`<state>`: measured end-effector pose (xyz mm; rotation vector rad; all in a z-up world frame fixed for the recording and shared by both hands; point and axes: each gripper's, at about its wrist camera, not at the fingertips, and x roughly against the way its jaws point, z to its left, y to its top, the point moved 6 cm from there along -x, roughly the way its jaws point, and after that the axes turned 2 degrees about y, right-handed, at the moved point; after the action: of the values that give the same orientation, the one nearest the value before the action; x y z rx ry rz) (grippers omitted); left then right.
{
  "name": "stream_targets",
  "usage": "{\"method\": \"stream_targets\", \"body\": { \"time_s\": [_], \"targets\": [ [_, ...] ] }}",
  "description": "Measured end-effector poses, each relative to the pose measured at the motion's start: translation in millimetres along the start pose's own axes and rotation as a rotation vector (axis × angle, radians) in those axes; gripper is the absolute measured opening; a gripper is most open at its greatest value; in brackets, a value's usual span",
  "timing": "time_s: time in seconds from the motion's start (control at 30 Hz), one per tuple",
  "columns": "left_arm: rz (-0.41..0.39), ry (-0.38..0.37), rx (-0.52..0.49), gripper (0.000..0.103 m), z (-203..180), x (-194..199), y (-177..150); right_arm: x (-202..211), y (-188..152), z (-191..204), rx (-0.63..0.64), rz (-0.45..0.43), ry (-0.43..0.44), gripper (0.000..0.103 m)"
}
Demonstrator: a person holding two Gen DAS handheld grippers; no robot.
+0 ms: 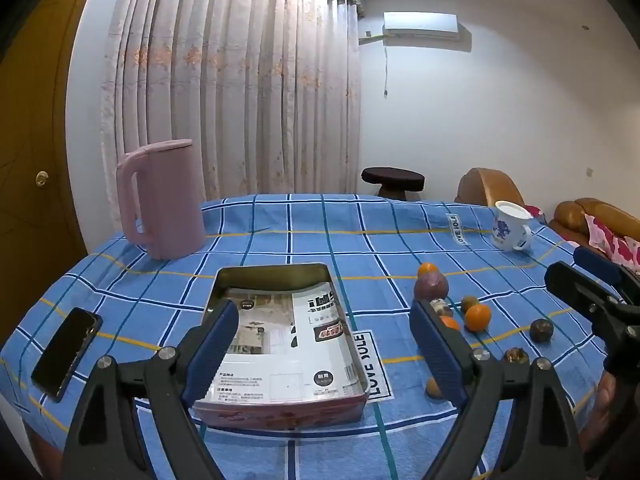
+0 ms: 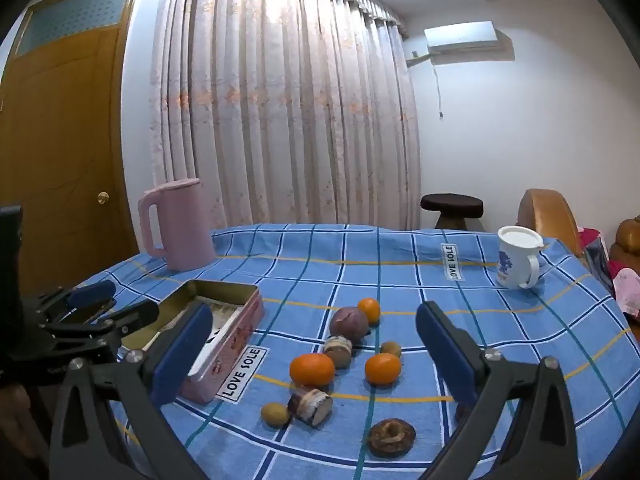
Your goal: Organize fruits
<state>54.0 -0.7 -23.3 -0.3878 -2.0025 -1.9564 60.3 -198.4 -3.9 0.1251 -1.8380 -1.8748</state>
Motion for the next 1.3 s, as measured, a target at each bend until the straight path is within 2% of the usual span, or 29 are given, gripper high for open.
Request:
{"method": "stream_targets", "body": {
  "time_s": [0.07, 0.1, 0.27, 0.37, 1.3],
  "targets": [
    [-0.001, -0.002, 0.005, 0.089, 0.2, -0.1, 0.0, -1.8, -1.9, -1.4, 0.001, 0.01, -0.002, 0.103],
    [0.023, -0.012, 0.019, 0.089, 3.6, -7.2, -3.6, -3.1, -3.2, -2.2, 0.001, 0.018, -0.005, 0.103],
    [0.024, -0.004, 0.011, 0.088, 0.5, -11.7, -1.4, -7.7, -9.2, -4.1, 0.005, 0.053, -0.002, 0.103],
    [0.01, -0.006, 0.014, 0.088, 0.7, -4.1, -4.1, -12.7, -13.2, -17.8, -0.024, 0.065, -0.031, 0.103],
    [0.026, -0.01, 0.007, 0.089, -2.1, -5.4, -10.4, -16.1, -26.4, -18.2, -0.059, 0.087, -0.031, 0.103]
  ]
}}
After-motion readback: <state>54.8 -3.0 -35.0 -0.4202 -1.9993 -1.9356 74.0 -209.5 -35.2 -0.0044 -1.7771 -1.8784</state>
